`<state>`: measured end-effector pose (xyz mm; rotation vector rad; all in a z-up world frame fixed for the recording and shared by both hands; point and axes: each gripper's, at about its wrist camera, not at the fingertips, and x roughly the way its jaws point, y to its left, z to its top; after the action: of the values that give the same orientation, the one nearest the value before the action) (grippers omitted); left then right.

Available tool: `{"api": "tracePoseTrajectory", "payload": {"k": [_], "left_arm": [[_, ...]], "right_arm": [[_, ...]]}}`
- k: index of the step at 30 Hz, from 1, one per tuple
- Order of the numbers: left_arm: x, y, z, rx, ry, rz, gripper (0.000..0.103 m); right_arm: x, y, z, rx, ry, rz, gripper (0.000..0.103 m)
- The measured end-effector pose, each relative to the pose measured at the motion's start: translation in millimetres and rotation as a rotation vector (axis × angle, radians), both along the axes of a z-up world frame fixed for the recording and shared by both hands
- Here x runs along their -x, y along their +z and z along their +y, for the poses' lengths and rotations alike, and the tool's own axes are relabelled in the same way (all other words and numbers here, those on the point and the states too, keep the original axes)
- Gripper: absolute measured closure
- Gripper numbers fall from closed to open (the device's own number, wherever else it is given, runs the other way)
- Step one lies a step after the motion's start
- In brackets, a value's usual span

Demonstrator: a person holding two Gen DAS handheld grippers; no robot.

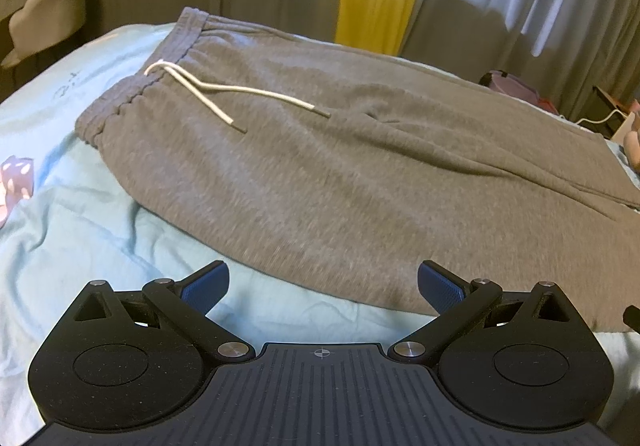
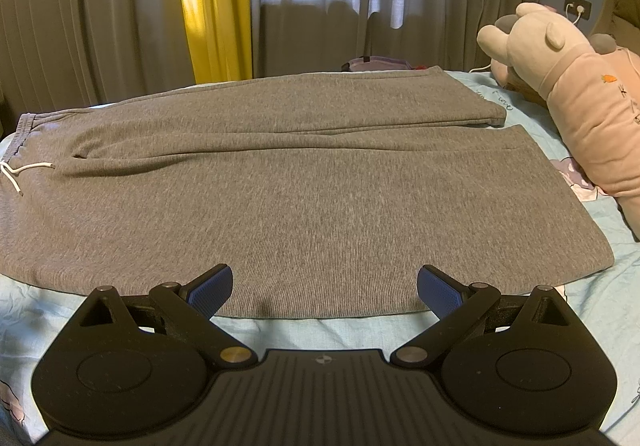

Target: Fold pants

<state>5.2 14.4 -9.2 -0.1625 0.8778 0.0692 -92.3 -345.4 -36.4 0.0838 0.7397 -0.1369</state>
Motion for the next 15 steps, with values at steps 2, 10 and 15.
{"api": "tracePoseTrajectory", "payload": {"k": [2,10,15], "left_arm": [[-0.1,-0.5,0.1,0.001,0.000,0.003,0.000],[-1.2,-1.4,1.8,0.007,0.004,0.011,0.000],[-1.6,-1.6,1.7,0.008,0.005,0.012,0.000]], "right_arm": [[0.0,0.0,-0.1,0.000,0.000,0.000,0.004],[0.2,-1.1,0.2,0.001,0.001,0.001,0.004],[0.0,-1.4,0.2,0.002,0.001,0.002,0.004]]}}
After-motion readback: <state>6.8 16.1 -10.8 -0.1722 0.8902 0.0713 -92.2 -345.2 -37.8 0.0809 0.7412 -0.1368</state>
